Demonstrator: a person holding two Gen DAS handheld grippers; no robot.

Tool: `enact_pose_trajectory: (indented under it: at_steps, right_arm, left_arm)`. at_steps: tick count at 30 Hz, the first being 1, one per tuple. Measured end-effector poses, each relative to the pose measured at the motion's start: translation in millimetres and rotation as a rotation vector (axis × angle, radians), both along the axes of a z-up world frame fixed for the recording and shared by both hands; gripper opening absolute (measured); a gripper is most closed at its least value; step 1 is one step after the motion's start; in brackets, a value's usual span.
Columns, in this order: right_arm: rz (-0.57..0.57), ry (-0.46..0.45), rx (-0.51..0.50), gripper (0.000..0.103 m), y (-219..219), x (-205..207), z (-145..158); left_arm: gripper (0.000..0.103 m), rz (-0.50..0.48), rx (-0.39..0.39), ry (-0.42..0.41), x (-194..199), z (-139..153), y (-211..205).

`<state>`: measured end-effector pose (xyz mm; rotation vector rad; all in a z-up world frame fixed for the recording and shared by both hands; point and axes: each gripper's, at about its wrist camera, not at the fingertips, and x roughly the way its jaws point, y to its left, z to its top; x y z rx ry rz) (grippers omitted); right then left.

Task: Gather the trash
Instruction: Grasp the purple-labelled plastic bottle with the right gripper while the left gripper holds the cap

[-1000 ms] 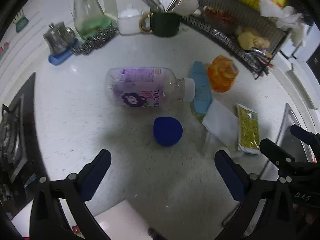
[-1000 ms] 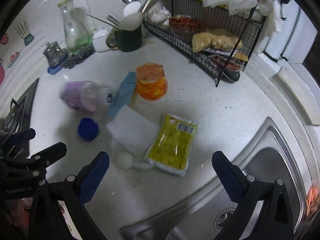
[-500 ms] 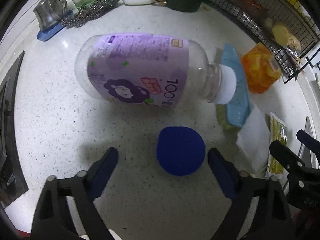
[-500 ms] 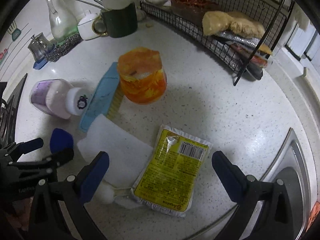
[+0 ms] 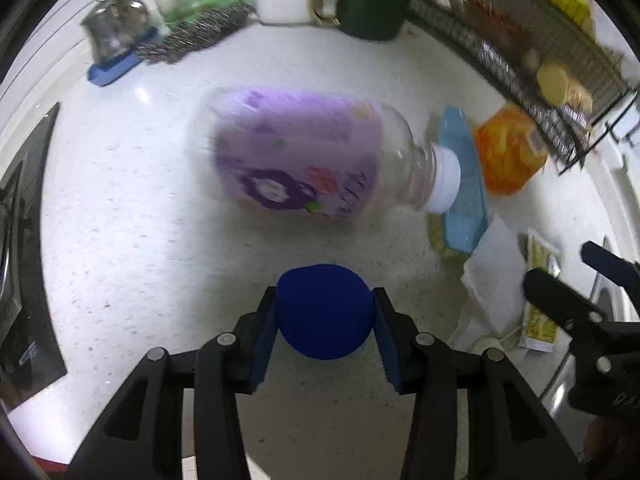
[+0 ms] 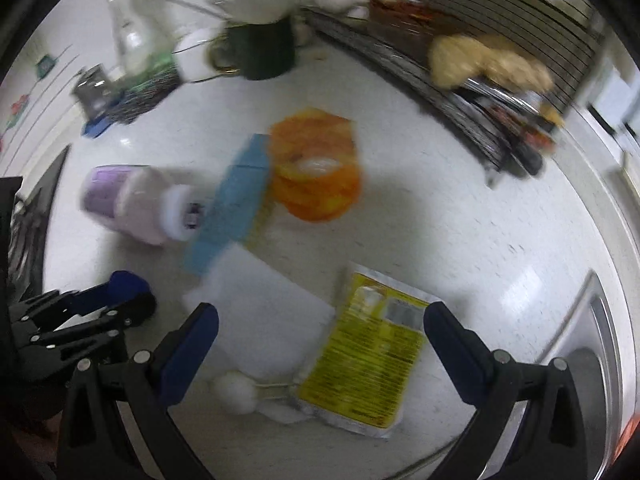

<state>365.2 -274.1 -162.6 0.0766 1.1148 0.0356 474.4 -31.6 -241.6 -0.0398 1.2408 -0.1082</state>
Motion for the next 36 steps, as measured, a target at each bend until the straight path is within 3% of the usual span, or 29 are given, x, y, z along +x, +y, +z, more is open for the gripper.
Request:
enact_pose_trajectory:
  at_steps: [6,12,19,27,28,33,36]
  right_arm:
    - [0.201,-0.034,0.0,0.103,42.6,20.5,34.9]
    - [0.376,-0.038,-0.021,0.103,82.3,45.4,47.0]
    - [0.559,0.006,-0.044,0.102,120.1,67.7,30.7]
    - [0.66,0.043,-0.076,0.101,140.7,93.7,4.9]
    - [0.669,0.049,-0.073,0.099,140.5,96.0,3.2]
    - [0.699,0.1,-0.088,0.07,148.4,100.4,-17.6]
    - [0.705,0.094,-0.066,0.061,147.9,93.8,-20.8]
  left_arm:
    - [0.043,0.075,-0.007,-0.054,-5.1,37.1,35.7]
    - [0.043,0.156,0.02,-0.07,-6.9,54.0,77.9]
    - [0.043,0.207,0.046,-0.056,-3.2,53.0,97.3]
    - [0.043,0.241,0.052,-0.026,14.5,35.6,105.8]
    - [0.043,0.24,0.053,-0.021,15.6,32.9,105.6]
    - [0.043,0.246,0.04,0.002,12.4,22.3,106.1]
    - [0.043,0.244,0.029,0.001,8.1,22.0,104.7]
